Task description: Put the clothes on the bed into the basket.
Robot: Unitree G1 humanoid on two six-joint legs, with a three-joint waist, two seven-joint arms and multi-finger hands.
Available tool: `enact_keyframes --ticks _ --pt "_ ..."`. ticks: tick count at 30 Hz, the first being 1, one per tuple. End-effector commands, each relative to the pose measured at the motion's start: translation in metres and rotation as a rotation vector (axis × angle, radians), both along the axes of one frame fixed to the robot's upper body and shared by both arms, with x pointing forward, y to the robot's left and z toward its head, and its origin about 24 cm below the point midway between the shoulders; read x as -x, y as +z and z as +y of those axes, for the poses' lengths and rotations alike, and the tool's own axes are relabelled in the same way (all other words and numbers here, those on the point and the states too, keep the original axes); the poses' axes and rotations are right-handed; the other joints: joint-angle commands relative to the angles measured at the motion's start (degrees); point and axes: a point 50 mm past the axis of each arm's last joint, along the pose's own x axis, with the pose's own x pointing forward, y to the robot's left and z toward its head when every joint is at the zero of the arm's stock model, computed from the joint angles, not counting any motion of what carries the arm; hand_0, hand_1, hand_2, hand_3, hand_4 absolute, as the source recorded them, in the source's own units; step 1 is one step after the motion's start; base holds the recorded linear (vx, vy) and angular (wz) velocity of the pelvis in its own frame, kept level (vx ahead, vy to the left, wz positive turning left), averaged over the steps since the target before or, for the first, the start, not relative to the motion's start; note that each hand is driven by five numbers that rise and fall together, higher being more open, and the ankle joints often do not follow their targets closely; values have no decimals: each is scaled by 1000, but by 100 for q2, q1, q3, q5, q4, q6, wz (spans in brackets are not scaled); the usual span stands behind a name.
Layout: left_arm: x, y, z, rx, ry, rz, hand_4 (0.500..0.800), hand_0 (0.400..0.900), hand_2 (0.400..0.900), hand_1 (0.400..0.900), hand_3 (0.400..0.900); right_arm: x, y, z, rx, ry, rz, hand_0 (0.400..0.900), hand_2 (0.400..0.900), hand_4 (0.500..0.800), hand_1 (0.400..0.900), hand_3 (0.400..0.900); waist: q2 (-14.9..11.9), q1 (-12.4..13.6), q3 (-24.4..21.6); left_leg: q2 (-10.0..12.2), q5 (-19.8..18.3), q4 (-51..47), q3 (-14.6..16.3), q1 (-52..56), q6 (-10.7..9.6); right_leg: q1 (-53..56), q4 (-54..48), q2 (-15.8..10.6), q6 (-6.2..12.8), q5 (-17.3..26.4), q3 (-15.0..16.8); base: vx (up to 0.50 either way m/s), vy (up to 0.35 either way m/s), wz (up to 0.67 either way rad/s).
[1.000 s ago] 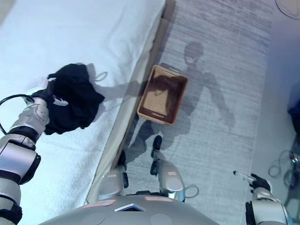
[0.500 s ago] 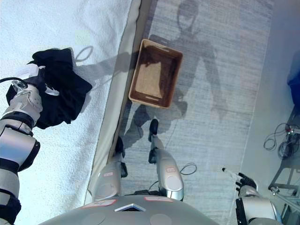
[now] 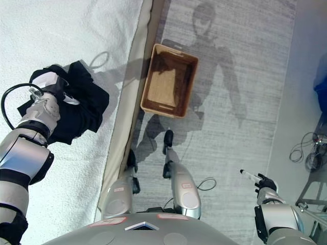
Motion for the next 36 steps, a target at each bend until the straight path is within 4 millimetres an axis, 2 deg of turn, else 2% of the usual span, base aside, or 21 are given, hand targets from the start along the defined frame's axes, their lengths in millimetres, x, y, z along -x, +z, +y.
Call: enact_keyframes --ticks 1,2,3,4,5,7,11,12,14,15,17,19,22,25,27,29,30,32,36 --pt "7 -26 -13 544 255 -241 500 400 400 400 400 -2 20 -28 112 -71 10 900 900 800 900 900 386 200 146 -108 99 -163 -287 -249 35 939 -13 231 108 -981 -119 55 -76 3" --pt "0 -35 -40 694 287 -303 500 400 400 400 400 -8 18 -22 107 -61 9 900 900 800 900 900 383 205 117 -111 85 -163 -287 -168 33 1016 -13 234 84 -1016 -124 53 -75 0" --pt "-4 -36 -48 767 293 -319 500 400 400 400 400 -15 18 -19 109 -52 -1 900 900 800 900 900 406 208 96 -112 71 -163 -280 -92 32 1081 -13 237 68 -1038 -119 36 -51 -2" --pt "-4 -36 -48 767 293 -319 500 400 400 400 400 -15 18 -19 109 -52 -1 900 900 800 900 900 407 209 107 -112 69 -163 -279 -82 32 1091 -13 237 68 -1039 -118 33 -39 0" --pt "-8 -33 -55 892 335 -398 500 400 400 400 400 -19 19 -17 114 -56 -3 900 900 800 900 900 448 243 78 -122 54 -163 -272 -7 31 1156 -13 237 51 -1071 -116 48 -46 1" --pt "-10 -39 -74 1115 399 -488 500 400 400 400 400 -34 18 -6 97 -45 -29 900 900 800 900 900 557 291 43 -133 8 -163 -253 203 29 1342 -13 241 22 -1135 -103 49 -66 -2" --pt "-10 -50 -96 1296 450 -528 500 400 400 400 400 -54 17 12 81 -3 -63 900 900 800 900 900 670 274 -39 -122 -68 -163 -172 504 18 1589 -13 271 -28 -1232 -55 32 -52 -11" --pt "-10 -50 -96 1296 451 -527 500 400 400 400 400 -54 17 12 81 -3 -63 900 900 800 900 900 670 279 -30 -120 -72 -163 -167 517 17 1600 -13 272 -28 -1233 -51 37 -34 -13" --pt "-13 -50 -113 1419 449 -565 500 400 400 400 400 -56 12 22 66 10 -64 900 900 800 900 900 775 246 -130 -124 -129 -163 -95 700 13 1753 -13 300 -55 -1290 20 52 -44 -17" --pt "-13 -50 -114 1419 449 -565 500 400 400 400 400 -55 12 22 66 10 -63 900 900 800 900 900 776 252 -125 -123 -132 -163 -91 711 12 1762 -13 302 -55 -1291 24 44 -45 -16" --pt "-14 -51 -127 1506 439 -578 500 400 400 400 400 -48 8 23 61 7 -51 900 900 800 900 900 881 188 -213 -117 -193 -163 17 894 8 1884 -13 327 -69 -1343 112 39 -39 -23" --pt "-14 -52 -130 1533 438 -583 500 400 400 400 400 -45 6 23 60 6 -49 900 900 800 900 900 911 165 -231 -115 -212 -163 72 947 4 1914 -13 343 -68 -1349 154 18 -23 -26" --pt "-21 -41 -142 1574 399 -615 500 400 400 400 400 -43 4 24 57 16 -50 900 900 800 900 900 1019 83 -250 -101 -245 -163 209 1045 7 1940 -13 372 -72 -1349 244 1 -15 -27" --pt "-31 -21 -153 1588 313 -645 500 400 400 400 400 -39 2 26 56 19 -54 900 900 800 900 900 1115 -53 -248 -52 -261 -163 398 1072 -3 1893 -13 434 -75 -1338 372 -8 -24 -39" --pt "-33 -18 -153 1584 302 -649 500 400 400 400 400 -37 1 26 59 16 -55 900 900 800 900 900 1132 -82 -248 -39 -266 -163 454 1070 -6 1863 -13 454 -72 -1324 424 40 -1 -31" --pt "-42 0 -154 1564 254 -678 500 400 400 400 400 -29 -1 23 65 11 -42 900 900 800 900 900 1190 -188 -252 15 -380 -163 510 1081 -36 1809 -13 525 -26 -1364 579 82 -4 -33" --pt "-42 0 -154 1565 254 -678 500 400 400 400 400 -29 -1 22 66 11 -42 900 900 800 900 900 1197 -179 -252 19 -391 -163 515 1086 -35 1811 -13 530 -23 -1367 584 10 -24 -20" --pt "-48 14 -159 1559 203 -687 500 400 400 400 400 -19 -4 20 67 -3 -30 900 900 800 900 900 1216 -274 -228 56 -385 -163 606 1035 -51 1710 -13 566 -27 -1339 656 16 -38 -21" --pt "-55 28 -161 1535 162 -692 500 400 400 400 400 -17 -5 21 65 -10 -37 900 900 800 900 900 1235 -378 -194 104 -371 -163 738 978 -73 1586 -13 615 -36 -1303 766 34 -39 -23"
